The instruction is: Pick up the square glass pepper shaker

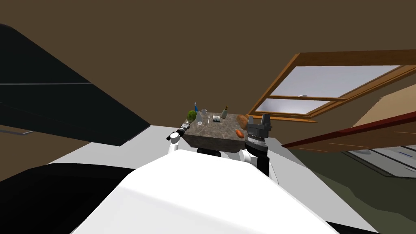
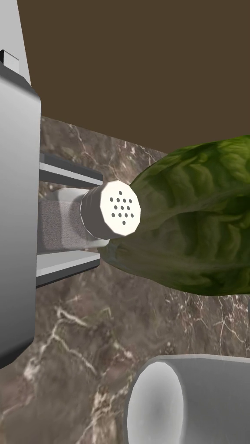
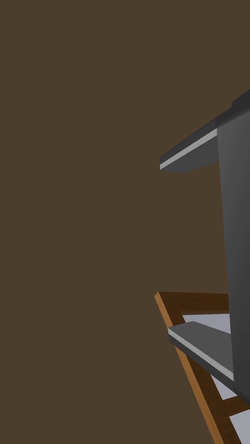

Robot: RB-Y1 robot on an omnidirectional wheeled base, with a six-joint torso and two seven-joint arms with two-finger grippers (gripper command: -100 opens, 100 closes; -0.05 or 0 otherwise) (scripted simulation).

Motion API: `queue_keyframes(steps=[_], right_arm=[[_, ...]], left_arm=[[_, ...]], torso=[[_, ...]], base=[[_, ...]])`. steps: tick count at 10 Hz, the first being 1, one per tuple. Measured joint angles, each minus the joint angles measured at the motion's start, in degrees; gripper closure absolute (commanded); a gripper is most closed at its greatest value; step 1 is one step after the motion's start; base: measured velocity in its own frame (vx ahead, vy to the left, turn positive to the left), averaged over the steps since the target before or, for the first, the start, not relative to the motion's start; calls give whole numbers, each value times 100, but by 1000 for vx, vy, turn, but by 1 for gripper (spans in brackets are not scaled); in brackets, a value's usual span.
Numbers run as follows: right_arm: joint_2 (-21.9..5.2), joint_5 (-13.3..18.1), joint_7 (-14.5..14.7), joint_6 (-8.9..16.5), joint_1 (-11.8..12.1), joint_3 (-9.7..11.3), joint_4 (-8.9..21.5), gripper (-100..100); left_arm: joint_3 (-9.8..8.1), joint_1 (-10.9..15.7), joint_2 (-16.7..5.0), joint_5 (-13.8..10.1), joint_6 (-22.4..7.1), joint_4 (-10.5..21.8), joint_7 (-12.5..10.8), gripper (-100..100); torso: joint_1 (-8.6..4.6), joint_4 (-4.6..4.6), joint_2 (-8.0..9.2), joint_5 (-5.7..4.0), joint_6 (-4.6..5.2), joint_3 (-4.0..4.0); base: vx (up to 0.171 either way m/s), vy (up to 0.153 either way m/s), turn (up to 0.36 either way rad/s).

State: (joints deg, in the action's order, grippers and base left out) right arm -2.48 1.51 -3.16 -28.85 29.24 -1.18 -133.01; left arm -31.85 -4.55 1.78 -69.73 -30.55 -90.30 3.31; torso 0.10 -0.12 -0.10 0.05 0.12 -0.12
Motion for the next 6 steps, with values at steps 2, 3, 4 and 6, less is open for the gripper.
queue_keyframes(steps=[2, 3, 4, 6], right_arm=[[0, 0, 0, 0, 0, 0, 0, 0], [0, 0, 0, 0, 0, 0, 0, 0], [0, 0, 0, 0, 0, 0, 0, 0], [0, 0, 0, 0, -1, 0, 0, 0]], left_arm=[[2, 0, 0, 1, -1, -1, 1, 100], [2, 0, -1, 2, -1, -1, 3, 0], [2, 0, -2, 2, -1, -1, 4, 100], [86, -109, -32, 228, 127, -101, -256, 100]], torso=[[1, -1, -3, 1, -2, -2], [2, -1, -4, 2, -2, -2], [3, -1, -4, 2, -2, -3], [24, -6, 2, 11, 3, -2]], base=[[0, 0, 0], [0, 0, 0], [-35, 52, -154], [-37, 52, -147]])
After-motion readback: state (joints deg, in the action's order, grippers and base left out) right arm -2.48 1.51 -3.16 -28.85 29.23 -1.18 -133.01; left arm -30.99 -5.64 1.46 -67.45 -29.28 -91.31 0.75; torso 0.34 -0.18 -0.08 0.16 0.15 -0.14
